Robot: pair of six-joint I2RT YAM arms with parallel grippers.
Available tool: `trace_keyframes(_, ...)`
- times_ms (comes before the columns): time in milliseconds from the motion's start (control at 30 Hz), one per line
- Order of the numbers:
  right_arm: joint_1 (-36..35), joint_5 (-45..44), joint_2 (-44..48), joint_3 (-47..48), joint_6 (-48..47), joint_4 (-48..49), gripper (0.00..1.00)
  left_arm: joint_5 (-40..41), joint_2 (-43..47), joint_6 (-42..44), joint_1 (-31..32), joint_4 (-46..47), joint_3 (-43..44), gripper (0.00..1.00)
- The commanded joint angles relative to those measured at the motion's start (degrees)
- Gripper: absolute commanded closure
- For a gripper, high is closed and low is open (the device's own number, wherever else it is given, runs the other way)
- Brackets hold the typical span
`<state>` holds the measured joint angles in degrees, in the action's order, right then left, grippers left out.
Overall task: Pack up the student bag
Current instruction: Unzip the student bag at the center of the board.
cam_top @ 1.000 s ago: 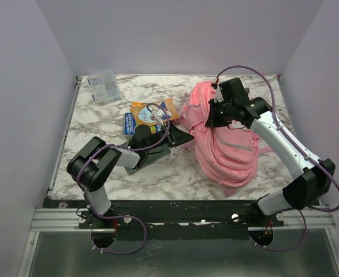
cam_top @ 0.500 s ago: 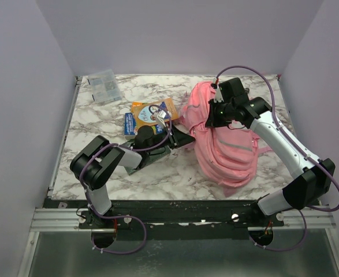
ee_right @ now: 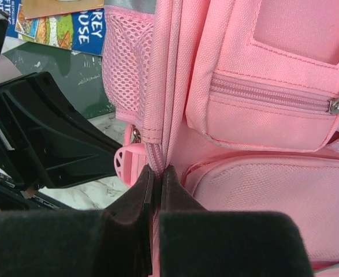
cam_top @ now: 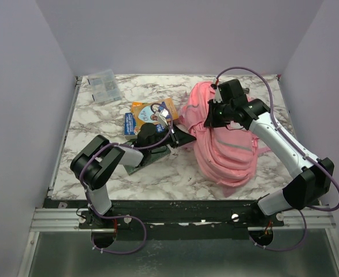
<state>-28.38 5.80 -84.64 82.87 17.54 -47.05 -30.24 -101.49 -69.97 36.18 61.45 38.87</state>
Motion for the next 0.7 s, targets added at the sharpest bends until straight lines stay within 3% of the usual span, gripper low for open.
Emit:
trace_keyframes(0, 0.09, -1.33, 2.29, -3.37, 4.66, 8.95, 0.99, -4.43, 0.04, -3.15, 0.37, -1.29, 1.89, 1.00)
trace_keyframes(167, 0.15, -7.06, 4.67, -8.77, 10.64, 16.39, 0.99, -10.01, 1.21, -7.40, 0.33, -1.64, 1.47, 1.00)
trace_keyframes(667, 0.15, -22.36, 7.00, -15.72, 33.35, 31.73, 1.00, -9.04, 2.56, -10.26, 4.57, -1.36, -1.60, 1.00)
